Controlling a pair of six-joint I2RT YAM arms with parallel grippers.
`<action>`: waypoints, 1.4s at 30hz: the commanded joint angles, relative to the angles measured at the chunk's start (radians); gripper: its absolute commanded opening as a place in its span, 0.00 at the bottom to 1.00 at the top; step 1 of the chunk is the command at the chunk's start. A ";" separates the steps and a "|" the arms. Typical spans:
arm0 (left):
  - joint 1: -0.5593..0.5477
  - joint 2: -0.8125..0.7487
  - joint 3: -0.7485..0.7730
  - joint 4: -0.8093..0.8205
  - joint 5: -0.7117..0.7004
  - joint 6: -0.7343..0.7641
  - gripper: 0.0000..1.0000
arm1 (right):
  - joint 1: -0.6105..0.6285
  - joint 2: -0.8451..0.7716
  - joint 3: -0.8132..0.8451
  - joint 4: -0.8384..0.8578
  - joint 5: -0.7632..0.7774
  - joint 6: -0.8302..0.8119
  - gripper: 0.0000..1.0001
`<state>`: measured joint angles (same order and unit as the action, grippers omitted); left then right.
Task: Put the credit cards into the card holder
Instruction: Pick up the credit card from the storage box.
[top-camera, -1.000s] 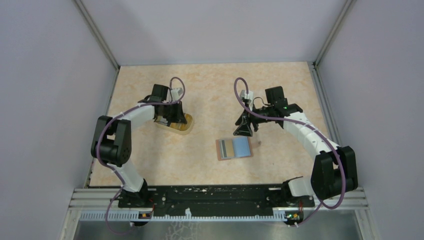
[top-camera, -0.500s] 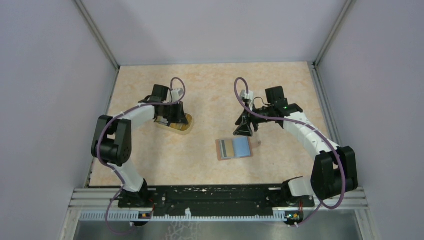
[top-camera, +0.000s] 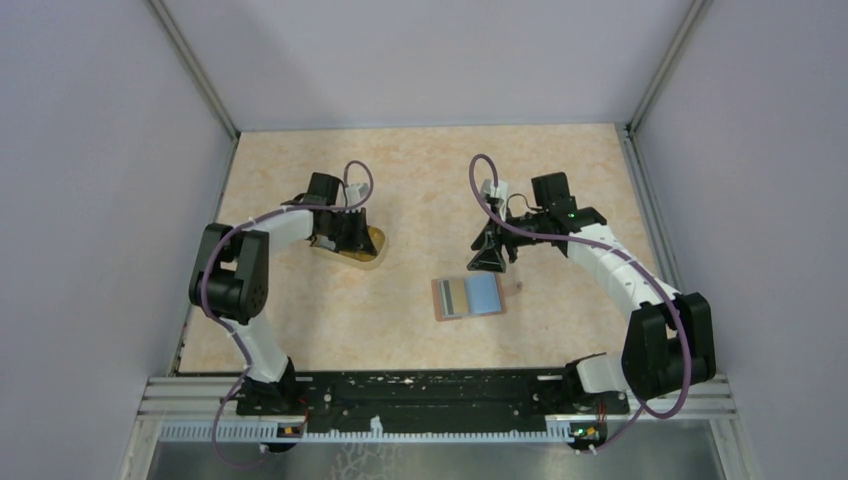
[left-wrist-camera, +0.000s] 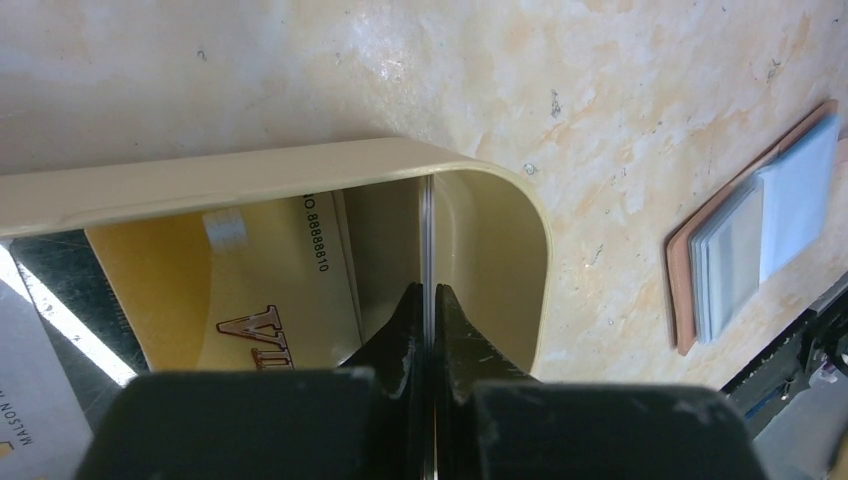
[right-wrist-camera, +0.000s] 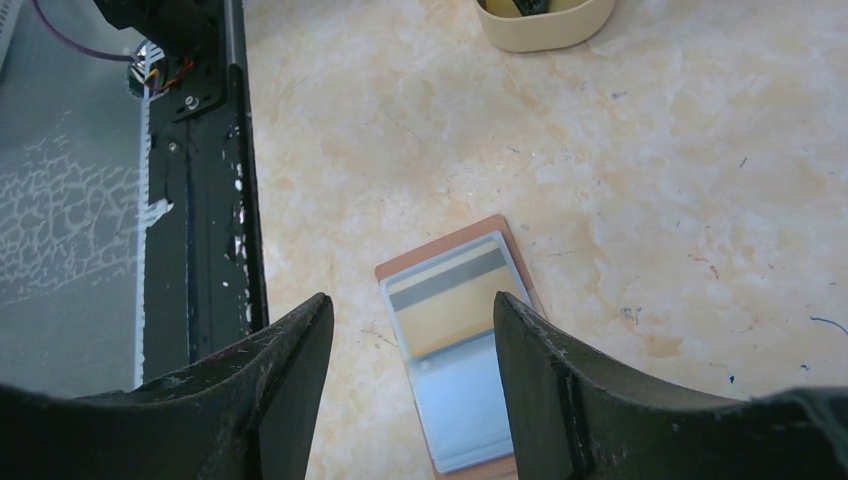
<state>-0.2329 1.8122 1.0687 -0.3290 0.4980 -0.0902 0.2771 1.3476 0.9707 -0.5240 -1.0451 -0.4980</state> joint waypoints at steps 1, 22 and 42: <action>0.004 -0.054 0.020 0.011 -0.009 -0.004 0.00 | -0.007 -0.038 0.028 0.018 -0.032 -0.018 0.60; 0.033 -0.079 -0.014 0.015 -0.013 -0.005 0.07 | -0.013 -0.035 0.027 0.020 -0.039 -0.013 0.60; 0.033 -0.076 -0.029 0.019 0.008 -0.010 0.11 | -0.015 -0.035 0.026 0.021 -0.045 -0.012 0.60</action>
<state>-0.2047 1.7260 1.0389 -0.3103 0.4900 -0.1043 0.2699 1.3457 0.9707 -0.5240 -1.0603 -0.4973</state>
